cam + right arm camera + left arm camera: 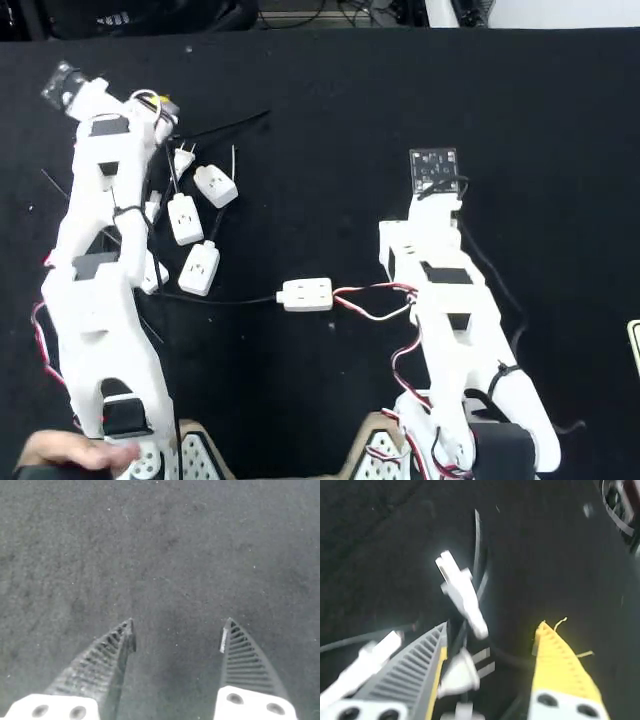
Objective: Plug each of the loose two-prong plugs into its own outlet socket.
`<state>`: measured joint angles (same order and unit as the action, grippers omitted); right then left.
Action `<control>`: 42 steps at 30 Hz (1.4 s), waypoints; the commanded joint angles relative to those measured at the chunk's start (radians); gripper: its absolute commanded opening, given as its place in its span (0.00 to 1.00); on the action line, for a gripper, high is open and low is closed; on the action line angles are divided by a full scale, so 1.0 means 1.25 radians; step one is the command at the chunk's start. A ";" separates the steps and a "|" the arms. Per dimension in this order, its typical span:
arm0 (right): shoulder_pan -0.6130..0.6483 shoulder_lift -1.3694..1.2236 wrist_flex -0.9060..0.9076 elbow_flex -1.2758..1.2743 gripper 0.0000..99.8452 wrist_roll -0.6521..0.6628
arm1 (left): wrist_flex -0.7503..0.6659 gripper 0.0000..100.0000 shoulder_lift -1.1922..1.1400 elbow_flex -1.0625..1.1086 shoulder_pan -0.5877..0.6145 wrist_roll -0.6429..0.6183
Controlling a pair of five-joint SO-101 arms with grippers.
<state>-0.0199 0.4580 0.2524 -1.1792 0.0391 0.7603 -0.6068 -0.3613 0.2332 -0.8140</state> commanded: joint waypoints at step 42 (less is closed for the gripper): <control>-0.009 0.002 -0.014 0.010 0.27 0.000 | 0.457 0.10 -0.608 -1.042 -0.001 0.001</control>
<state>-0.0199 0.4580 0.2524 -1.1792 0.0391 1.3265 -1.3817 -1.6072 0.2302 -0.8293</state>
